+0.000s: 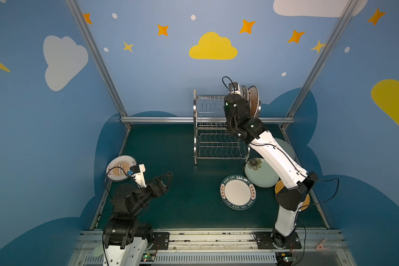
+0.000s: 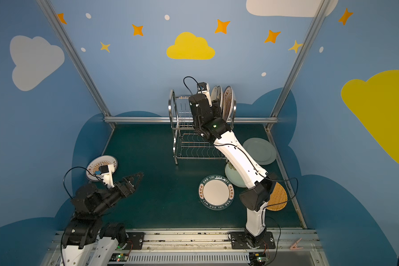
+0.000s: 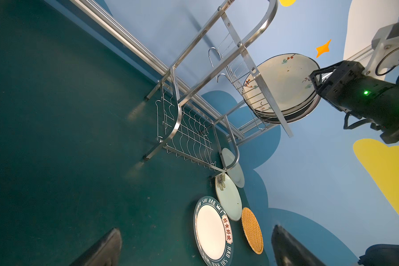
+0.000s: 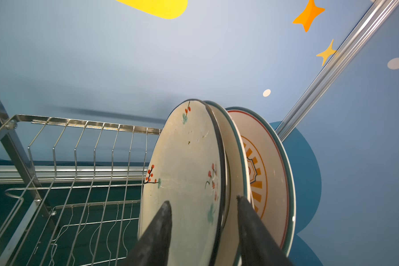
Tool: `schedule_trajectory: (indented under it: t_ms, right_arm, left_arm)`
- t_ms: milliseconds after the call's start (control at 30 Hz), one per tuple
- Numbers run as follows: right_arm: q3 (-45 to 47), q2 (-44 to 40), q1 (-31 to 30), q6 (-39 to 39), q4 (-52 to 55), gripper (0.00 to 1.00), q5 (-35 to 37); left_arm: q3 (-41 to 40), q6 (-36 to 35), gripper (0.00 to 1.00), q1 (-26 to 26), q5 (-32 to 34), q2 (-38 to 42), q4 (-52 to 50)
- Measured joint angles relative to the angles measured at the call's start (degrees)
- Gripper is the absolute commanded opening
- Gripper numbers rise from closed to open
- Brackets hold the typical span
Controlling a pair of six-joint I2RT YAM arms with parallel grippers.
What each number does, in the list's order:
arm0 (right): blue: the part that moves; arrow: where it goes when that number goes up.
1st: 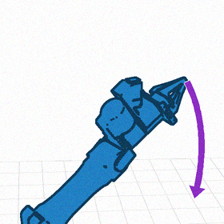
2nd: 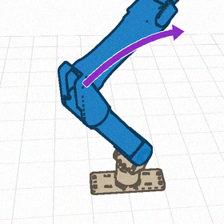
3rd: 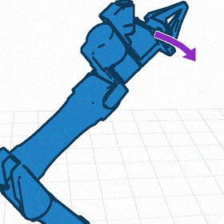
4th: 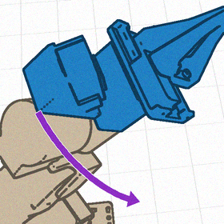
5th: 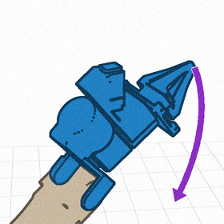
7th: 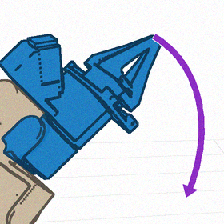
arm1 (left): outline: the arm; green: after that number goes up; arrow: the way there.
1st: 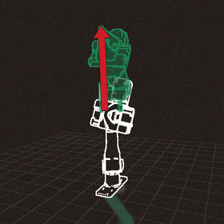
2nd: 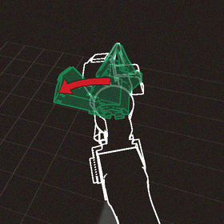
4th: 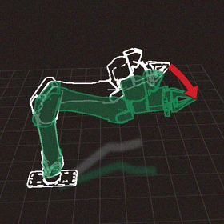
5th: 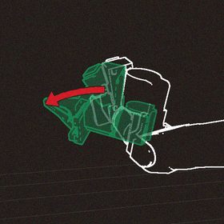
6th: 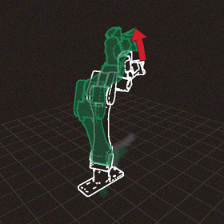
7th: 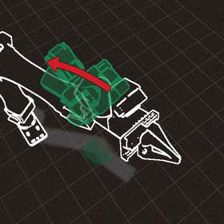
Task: Load plates into a dish rack
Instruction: Place the plate on the dish rack, then pick up the plate from the middle-left of the table.
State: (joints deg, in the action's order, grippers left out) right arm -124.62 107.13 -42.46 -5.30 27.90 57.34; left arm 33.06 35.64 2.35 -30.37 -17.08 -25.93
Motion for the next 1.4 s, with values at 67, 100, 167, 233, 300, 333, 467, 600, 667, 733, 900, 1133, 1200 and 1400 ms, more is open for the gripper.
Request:
schedule_trajectory:
  t_ms: [67, 100, 167, 233, 300, 333, 467, 600, 667, 733, 900, 1133, 1200, 1400]
  right_arm:
    - [0.0, -0.2, -0.2, -0.3, 0.0, 0.54, 0.0]
    - [0.0, -0.3, -0.4, -0.5, 0.0, 0.56, 0.0]
    - [0.0, -0.7, -0.7, -1.0, 0.0, 0.61, 0.0]
    - [0.0, -1.4, -1.2, -1.5, 0.0, 0.65, 0.0]
    - [0.0, -2.3, -1.7, -1.9, 0.0, 0.68, -0.2]
    - [0.0, -2.9, -2.0, -2.1, 0.0, 0.70, -0.3]
    - [0.0, -5.5, -3.2, -2.7, -0.1, 0.78, -1.2]
    - [2.4, -10.1, -4.6, -3.1, -0.6, 0.84, -2.7]
    - [5.3, -13.3, -5.5, -3.3, -1.1, 0.85, -3.7]
    - [9.9, -17.4, -6.3, -3.1, -1.9, 0.87, -5.2]
    - [24.4, -28.9, -7.4, -0.4, -2.8, 0.91, -11.3]
    - [45.8, -43.9, -7.5, 5.0, -4.2, 0.92, -22.3]
    - [50.9, -46.9, -7.5, 6.3, -5.0, 0.92, -25.4]
    - [66.2, -54.0, -7.5, 9.2, -9.9, 0.91, -32.7]
  left_arm:
    - [0.0, 0.0, 1.00, 0.0, 0.0, 0.0, 0.0]
    - [0.0, 0.0, 1.00, 0.0, 0.0, 0.0, 0.0]
    - [0.0, 0.0, 1.00, 0.0, 0.0, 0.0, 0.0]
    - [0.0, 0.0, 1.00, 0.0, 0.0, 0.0, 0.0]
    - [0.0, 0.0, 1.00, 0.0, 0.0, 0.0, 0.0]
    - [0.0, 0.0, 1.00, 0.0, 0.0, 0.0, 0.0]
    - [0.0, 0.0, 1.00, 0.0, 0.0, 0.0, 0.0]
    - [0.0, 0.0, 1.00, -0.1, 0.0, 0.0, 0.0]
    - [0.0, 0.0, 1.00, -0.1, 0.0, 0.0, 0.0]
    - [0.0, 0.0, 1.00, -0.2, 0.0, -0.1, 0.0]
    - [0.0, 0.0, 1.00, -0.3, 0.3, -0.6, 0.0]
    - [0.0, 0.2, 1.00, -0.4, 0.7, -2.3, 0.0]
    - [0.0, 0.2, 1.00, -0.4, 1.0, -2.7, 0.0]
    - [0.0, 0.2, 1.00, -0.4, 2.7, -3.7, -0.1]
